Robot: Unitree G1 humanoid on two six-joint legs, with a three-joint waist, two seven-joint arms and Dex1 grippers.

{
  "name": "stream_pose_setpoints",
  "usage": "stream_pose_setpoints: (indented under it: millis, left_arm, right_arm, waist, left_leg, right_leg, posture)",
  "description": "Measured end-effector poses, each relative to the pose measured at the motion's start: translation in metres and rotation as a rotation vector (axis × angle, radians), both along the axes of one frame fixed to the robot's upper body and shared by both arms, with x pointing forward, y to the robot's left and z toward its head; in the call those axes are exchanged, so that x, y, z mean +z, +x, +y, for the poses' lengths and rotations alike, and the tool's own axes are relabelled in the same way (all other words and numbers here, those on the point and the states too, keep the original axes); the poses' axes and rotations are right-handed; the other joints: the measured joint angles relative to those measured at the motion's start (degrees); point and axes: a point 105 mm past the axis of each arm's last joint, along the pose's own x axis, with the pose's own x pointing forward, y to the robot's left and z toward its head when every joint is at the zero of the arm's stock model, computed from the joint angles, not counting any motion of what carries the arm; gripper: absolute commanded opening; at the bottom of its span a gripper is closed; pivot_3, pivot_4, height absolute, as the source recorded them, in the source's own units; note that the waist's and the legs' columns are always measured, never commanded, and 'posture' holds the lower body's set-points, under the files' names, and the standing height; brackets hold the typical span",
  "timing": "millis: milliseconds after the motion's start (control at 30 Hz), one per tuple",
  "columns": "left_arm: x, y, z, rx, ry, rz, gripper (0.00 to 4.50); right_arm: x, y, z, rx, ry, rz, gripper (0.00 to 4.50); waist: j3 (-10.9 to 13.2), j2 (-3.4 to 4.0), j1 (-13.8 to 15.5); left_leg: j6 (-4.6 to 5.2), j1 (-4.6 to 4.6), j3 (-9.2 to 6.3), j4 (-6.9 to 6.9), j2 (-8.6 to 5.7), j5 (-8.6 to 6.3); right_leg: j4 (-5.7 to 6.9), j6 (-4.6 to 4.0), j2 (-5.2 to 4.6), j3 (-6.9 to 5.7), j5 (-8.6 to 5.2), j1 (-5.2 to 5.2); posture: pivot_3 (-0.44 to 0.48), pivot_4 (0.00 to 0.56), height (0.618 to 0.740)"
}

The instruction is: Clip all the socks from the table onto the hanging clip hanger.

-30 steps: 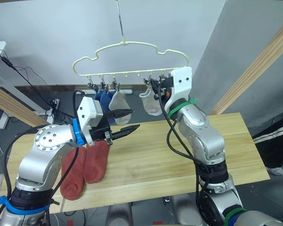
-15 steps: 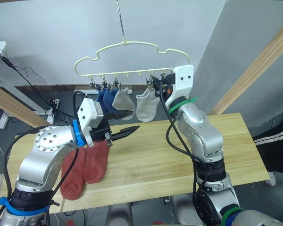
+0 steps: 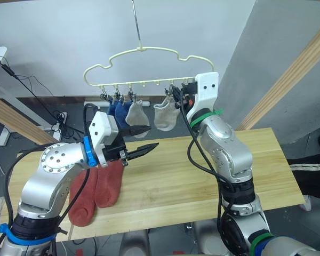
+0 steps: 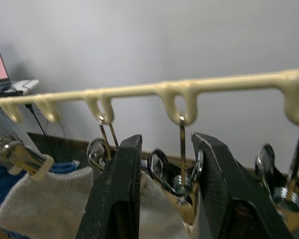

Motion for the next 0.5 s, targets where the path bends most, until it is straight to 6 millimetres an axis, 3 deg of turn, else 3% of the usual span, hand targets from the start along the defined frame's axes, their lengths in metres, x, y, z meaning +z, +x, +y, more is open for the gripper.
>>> stream_pose_setpoints:
  millis: [500]
  left_arm:
    - [-0.0009, -0.0004, -0.0011, -0.004, 0.001, 0.003, 2.49]
  right_arm:
    - [0.0054, -0.0051, -0.0073, -0.077, 0.024, 0.07, 1.63]
  waist:
    - [-0.01, 0.01, 0.02]
  left_leg:
    - [0.0, 0.0, -0.01, 0.0, -0.01, 0.0]
  right_leg:
    - [0.0, -0.01, -0.01, -0.02, 0.01, 0.0]
  posture:
    - [-0.119, 0.24, 0.74]
